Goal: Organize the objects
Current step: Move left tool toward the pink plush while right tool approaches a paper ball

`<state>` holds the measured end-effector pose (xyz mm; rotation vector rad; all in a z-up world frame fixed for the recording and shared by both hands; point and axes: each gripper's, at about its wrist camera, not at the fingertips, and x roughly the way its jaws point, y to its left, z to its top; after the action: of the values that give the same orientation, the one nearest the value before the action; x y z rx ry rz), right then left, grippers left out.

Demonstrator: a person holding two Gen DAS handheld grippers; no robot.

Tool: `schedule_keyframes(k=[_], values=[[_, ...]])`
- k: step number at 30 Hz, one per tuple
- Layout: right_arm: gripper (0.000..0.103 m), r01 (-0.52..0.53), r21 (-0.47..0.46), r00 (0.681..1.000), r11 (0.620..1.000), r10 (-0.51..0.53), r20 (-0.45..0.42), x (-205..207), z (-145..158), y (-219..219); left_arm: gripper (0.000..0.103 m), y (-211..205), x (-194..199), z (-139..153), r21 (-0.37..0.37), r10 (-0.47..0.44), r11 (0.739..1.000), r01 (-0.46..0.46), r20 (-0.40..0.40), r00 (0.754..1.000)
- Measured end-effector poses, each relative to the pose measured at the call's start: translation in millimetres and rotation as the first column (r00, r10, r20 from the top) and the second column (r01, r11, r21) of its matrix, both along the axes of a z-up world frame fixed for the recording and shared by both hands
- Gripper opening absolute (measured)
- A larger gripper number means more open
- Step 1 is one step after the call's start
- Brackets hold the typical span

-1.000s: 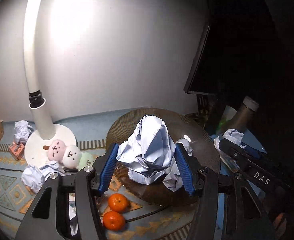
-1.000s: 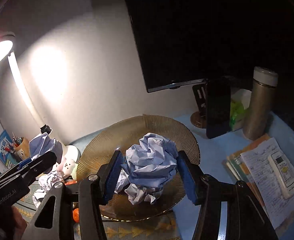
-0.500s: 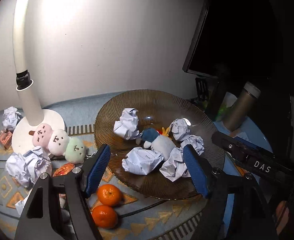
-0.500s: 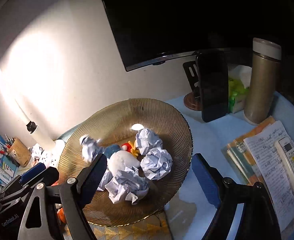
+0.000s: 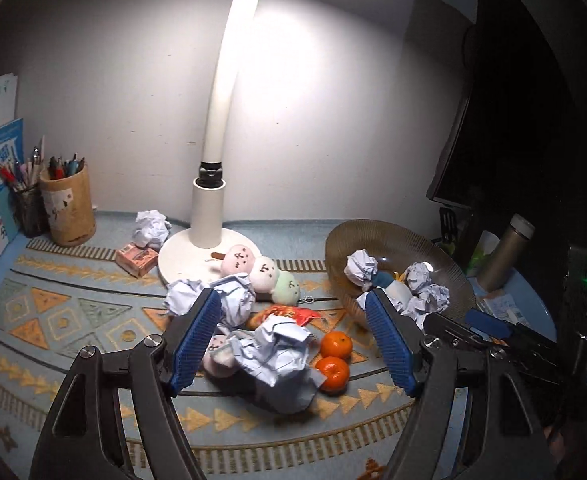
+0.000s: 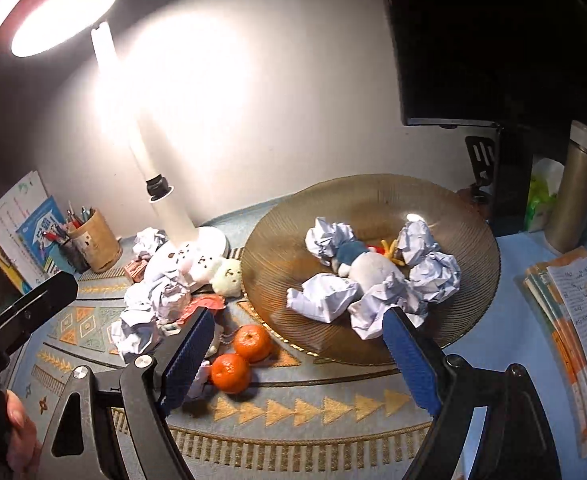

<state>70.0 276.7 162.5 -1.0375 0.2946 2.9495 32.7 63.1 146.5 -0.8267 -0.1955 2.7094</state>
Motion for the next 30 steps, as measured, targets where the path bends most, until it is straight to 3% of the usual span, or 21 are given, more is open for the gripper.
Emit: schedule_keyframes(k=[3,6,9,14,20,22,27,30], values=[[0.085,-0.043,0.017,0.999,0.999,0.043,0.002,2,-8,-25,0.074,-33,0,-14,0.012,0.068,0.998,-0.068,0.022,0.997],[0.073,-0.088,0.006,0.996,0.996,0.088,0.018,0,-17,-42,0.074,-61,-3,-29,0.029,0.115,0.993,-0.117,0.049,0.992],[0.07,-0.121,0.001,0.992,0.993,0.121,0.031,-4,-22,-56,0.074,-75,-10,-43,0.0,0.119,0.993,-0.119,0.046,0.992],[0.069,-0.153,0.006,0.988,0.988,0.153,0.008,-5,-23,-69,0.074,-72,-29,-72,-0.038,0.051,0.998,-0.048,0.081,0.995],[0.069,-0.139,0.018,0.99,0.99,0.14,-0.018,-4,-40,-68,0.074,-71,-39,-111,0.049,0.021,0.998,-0.029,0.153,0.988],[0.069,-0.145,0.015,0.989,0.989,0.145,0.0,-6,-48,-68,0.074,-67,-41,-111,0.031,0.004,0.999,-0.009,0.155,0.988],[0.069,-0.2,-0.013,0.98,0.98,0.201,0.006,-10,-45,-70,0.073,-54,-54,-113,-0.104,-0.068,0.99,0.091,0.206,0.976],[0.069,-0.245,-0.041,0.97,0.969,0.244,-0.016,-10,-33,-75,0.073,-55,-67,-113,-0.109,-0.12,0.983,0.148,0.226,0.967]])
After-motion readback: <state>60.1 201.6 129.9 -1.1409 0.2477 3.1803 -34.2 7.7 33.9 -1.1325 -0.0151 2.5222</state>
